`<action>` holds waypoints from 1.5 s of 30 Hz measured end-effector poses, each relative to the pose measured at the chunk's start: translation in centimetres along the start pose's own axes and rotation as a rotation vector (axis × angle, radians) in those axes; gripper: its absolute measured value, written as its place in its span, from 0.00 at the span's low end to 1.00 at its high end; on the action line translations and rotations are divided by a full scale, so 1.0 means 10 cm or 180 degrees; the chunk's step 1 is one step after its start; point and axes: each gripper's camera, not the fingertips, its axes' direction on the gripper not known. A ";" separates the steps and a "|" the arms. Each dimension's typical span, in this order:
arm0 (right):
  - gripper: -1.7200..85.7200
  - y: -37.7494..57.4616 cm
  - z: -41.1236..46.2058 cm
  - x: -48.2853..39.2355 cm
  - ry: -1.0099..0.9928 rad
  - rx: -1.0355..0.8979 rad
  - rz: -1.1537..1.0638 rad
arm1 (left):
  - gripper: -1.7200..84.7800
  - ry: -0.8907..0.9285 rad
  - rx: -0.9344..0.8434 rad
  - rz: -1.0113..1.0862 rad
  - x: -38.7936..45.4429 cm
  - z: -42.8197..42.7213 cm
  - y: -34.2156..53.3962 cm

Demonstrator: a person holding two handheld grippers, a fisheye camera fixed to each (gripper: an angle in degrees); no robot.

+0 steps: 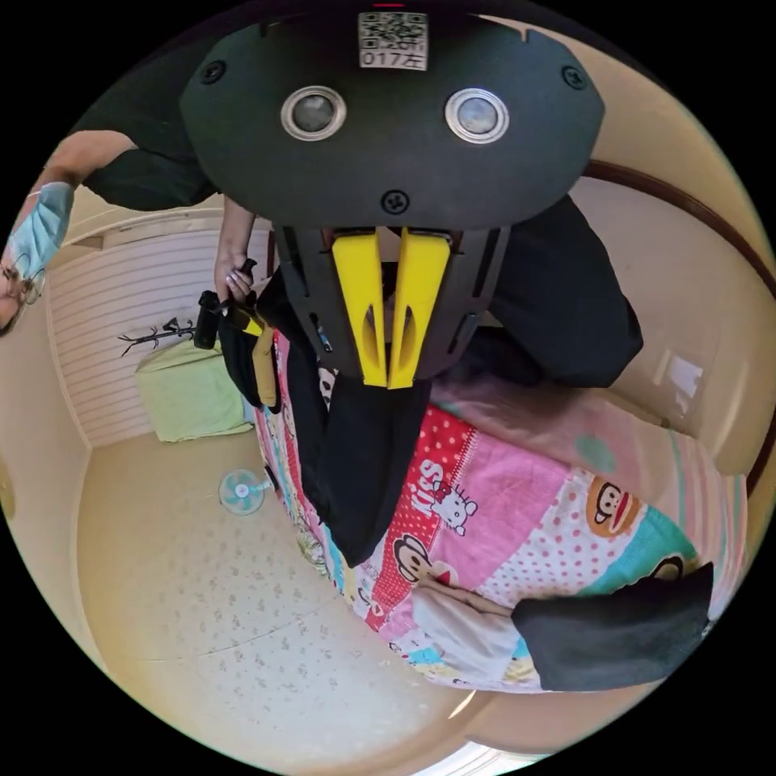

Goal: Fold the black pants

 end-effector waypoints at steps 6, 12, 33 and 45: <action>0.12 0.41 -0.87 0.45 0.0750 0.0387 0.0603 | 0.01 0.0520 -0.0628 0.0042 0.05 0.63 0.22; 0.17 0.85 -0.90 0.85 0.0766 0.0174 0.0966 | 0.01 0.1063 -0.1558 0.0520 0.70 1.55 0.45; 0.04 0.19 0.63 0.98 -0.1065 -0.0886 0.0032 | 0.09 0.0560 -0.2781 0.1128 1.62 2.36 0.48; 0.05 -0.49 -0.25 1.47 -0.0488 -0.0619 0.0349 | 0.02 0.1379 -0.2348 0.0680 1.08 1.78 0.11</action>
